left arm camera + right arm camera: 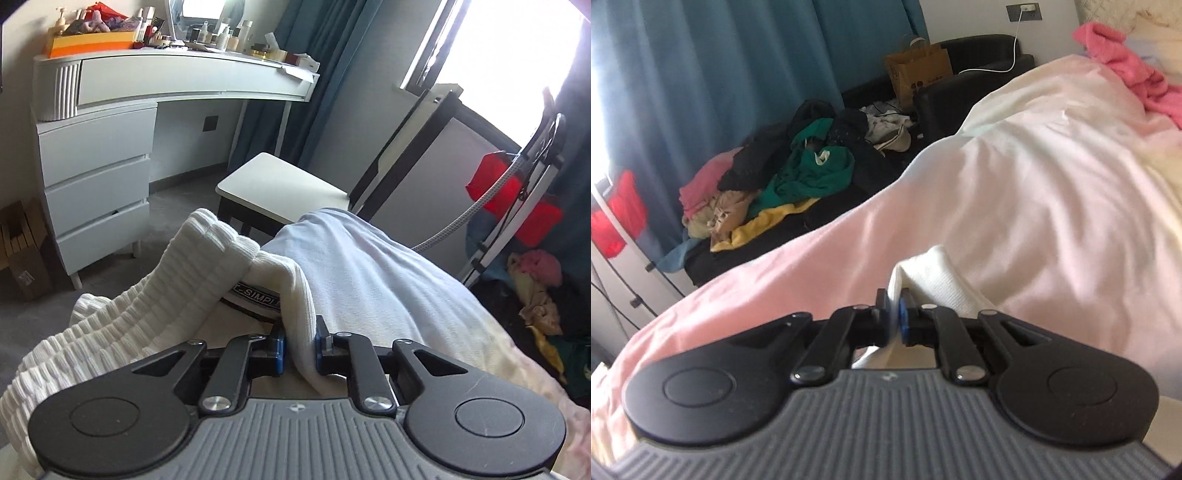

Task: Fold clothes

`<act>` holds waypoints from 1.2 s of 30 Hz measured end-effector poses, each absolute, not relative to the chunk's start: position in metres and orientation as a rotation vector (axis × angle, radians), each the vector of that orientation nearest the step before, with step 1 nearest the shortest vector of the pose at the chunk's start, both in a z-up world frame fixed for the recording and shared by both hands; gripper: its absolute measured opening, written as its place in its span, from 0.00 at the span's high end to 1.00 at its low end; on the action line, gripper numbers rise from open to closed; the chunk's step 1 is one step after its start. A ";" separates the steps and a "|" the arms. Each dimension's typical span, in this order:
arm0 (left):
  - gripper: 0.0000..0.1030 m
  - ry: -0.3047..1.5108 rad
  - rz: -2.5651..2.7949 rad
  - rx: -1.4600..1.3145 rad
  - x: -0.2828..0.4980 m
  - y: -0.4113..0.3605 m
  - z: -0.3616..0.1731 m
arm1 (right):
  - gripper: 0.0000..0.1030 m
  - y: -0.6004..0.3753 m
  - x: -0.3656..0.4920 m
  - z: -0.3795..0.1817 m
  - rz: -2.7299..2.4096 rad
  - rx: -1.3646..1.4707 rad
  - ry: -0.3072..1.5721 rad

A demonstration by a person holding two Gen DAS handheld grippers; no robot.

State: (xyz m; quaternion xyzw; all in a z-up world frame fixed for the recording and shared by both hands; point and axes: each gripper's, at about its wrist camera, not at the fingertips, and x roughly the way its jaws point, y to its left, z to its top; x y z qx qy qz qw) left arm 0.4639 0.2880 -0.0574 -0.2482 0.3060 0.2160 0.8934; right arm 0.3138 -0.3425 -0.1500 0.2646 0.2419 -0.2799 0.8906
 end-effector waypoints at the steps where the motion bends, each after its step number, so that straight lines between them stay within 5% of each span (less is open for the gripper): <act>1: 0.77 0.624 0.425 -0.513 0.454 0.287 -0.053 | 0.86 -0.343 0.305 -0.147 -0.560 0.570 0.495; 7: 0.33 0.562 0.286 -0.503 0.392 0.283 -0.025 | 0.45 -0.344 0.243 -0.123 -0.426 0.699 0.445; 8: 0.29 0.548 0.238 -0.494 0.378 0.280 -0.019 | 0.45 -0.344 0.233 -0.119 -0.403 0.720 0.436; 15: 0.21 0.537 0.164 -0.615 0.274 0.270 -0.012 | 0.44 -0.339 0.123 -0.116 -0.307 0.888 0.411; 22: 0.20 0.547 0.159 -0.994 0.211 0.288 -0.090 | 0.45 -0.334 0.044 -0.179 -0.234 1.257 0.414; 28: 0.30 0.491 0.195 -1.031 0.257 0.295 -0.116 | 0.46 -0.333 0.086 -0.213 -0.297 1.220 0.456; 30: 0.40 0.480 0.236 -1.041 0.275 0.296 -0.117 | 0.46 -0.336 0.104 -0.214 -0.302 1.194 0.415; 32: 0.69 0.479 0.292 -1.042 0.295 0.296 -0.116 | 0.45 -0.339 0.122 -0.214 -0.305 1.168 0.372; 33: 0.75 0.482 0.305 -1.057 0.302 0.299 -0.115 | 0.48 -0.340 0.132 -0.210 -0.315 1.135 0.369; 35: 0.85 0.481 0.319 -1.090 0.311 0.305 -0.111 | 0.73 -0.343 0.147 -0.205 -0.343 1.124 0.372; 36: 0.86 0.479 0.320 -1.093 0.310 0.307 -0.104 | 0.77 -0.345 0.154 -0.203 -0.357 1.120 0.373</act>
